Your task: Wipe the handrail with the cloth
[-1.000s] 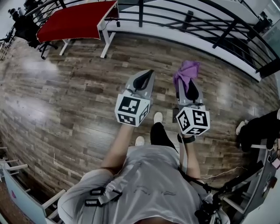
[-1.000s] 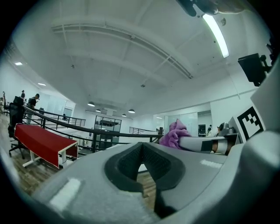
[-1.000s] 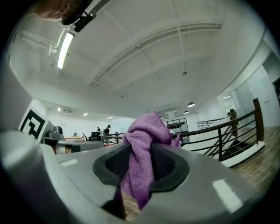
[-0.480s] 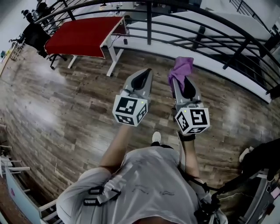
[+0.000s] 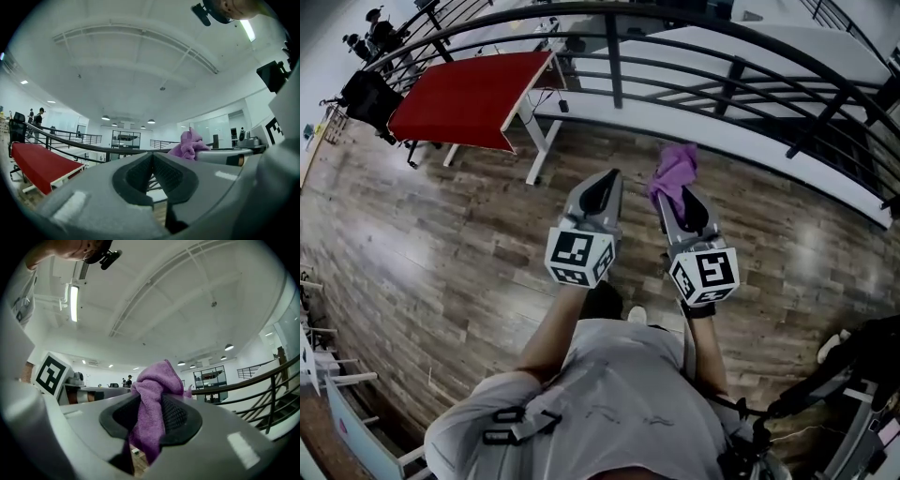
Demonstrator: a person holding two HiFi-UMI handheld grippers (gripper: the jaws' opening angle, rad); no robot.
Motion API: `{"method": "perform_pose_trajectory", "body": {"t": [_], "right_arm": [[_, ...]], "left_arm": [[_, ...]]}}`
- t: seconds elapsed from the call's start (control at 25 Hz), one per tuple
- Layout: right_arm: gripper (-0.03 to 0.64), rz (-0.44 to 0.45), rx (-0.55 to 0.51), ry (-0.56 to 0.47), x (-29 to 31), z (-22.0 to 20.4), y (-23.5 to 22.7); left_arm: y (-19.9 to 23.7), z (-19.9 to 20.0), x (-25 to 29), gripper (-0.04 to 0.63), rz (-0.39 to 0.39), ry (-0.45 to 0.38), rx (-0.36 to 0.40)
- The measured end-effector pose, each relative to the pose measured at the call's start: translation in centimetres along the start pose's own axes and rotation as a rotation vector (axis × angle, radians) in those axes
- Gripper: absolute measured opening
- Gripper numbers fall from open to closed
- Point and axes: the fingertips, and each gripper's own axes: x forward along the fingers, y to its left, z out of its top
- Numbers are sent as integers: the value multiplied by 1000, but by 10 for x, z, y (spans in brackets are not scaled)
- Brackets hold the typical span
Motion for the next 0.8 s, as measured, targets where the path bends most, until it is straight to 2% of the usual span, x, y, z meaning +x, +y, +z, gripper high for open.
{"method": "perform_pose_trajectory", "body": {"t": [0.08,0.28,0.36,0.56,0.8], "right_arm": [[117,-21,2,20,23,-10,-16],[118,-25,-113,24,103,-16,-42],[118,-62,-90,42,141,-14,-61],[118,-126,-38,66,226,-6,-108],[118,-175,-22,122,276,-29,-147]], "left_arm": [[15,-5,25,1,-10,-6,1],[66,-16,106,2,-56,20,-25],[89,-12,138,2,-87,38,-40],[142,7,208,2,-166,16,-65],[178,-21,269,2,-194,41,-158]]}}
